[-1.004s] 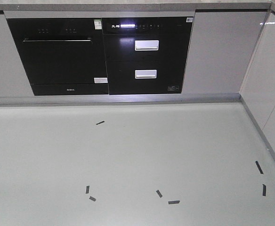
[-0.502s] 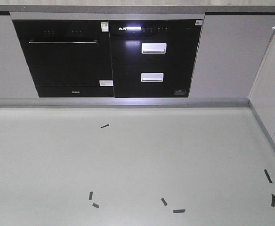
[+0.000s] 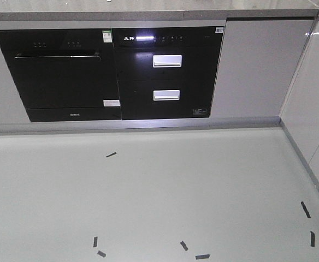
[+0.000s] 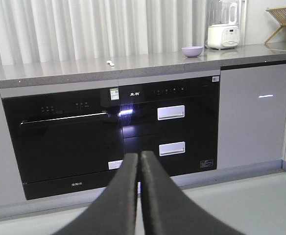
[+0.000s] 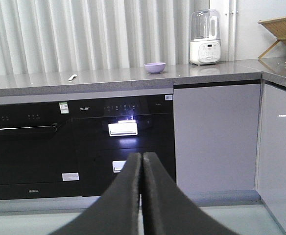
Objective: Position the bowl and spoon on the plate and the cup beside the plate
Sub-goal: 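Drive the base toward the counter holding the green spoon and lavender bowl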
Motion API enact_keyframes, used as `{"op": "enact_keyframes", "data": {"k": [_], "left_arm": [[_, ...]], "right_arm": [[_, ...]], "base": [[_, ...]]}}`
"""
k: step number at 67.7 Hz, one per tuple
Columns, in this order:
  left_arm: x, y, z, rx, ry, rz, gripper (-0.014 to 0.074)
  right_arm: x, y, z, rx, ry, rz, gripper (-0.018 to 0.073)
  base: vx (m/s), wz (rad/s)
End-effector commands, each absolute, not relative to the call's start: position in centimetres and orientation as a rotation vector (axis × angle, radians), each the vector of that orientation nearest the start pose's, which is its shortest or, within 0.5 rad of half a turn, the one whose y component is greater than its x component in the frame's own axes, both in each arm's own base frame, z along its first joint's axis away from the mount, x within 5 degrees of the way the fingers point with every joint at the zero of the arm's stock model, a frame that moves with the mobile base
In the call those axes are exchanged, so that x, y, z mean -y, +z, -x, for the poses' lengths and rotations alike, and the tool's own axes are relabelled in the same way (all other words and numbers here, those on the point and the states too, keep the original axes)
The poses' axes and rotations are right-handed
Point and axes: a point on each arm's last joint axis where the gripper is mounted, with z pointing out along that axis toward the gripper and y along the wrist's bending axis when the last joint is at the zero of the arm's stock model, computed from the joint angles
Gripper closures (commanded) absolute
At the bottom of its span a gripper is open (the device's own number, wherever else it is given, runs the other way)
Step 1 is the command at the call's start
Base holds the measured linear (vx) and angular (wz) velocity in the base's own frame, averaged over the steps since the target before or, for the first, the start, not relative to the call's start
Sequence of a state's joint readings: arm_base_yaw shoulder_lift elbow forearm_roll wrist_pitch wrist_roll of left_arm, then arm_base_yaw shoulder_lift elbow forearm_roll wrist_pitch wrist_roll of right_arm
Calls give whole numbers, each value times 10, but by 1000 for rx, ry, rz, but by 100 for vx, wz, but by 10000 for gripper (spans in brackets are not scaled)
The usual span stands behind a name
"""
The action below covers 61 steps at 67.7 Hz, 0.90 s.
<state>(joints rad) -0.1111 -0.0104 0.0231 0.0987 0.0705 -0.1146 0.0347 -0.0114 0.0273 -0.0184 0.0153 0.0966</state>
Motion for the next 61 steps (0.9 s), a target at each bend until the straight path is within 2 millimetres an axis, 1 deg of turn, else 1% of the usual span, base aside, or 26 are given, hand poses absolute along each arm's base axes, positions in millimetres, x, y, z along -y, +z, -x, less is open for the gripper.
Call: {"op": "enact_keyframes", "data": {"k": [1,61], "left_arm": [[6,213,-54,-1464,-119,-61,603],[6,213,-54,-1464,-119,-61,603]], "right_arm": [[-2,208,-56,-1437,85,-19,570],[-2,208,-56,-1437,85,-19,570]], "base": [[17,-2],[22,0]]}}
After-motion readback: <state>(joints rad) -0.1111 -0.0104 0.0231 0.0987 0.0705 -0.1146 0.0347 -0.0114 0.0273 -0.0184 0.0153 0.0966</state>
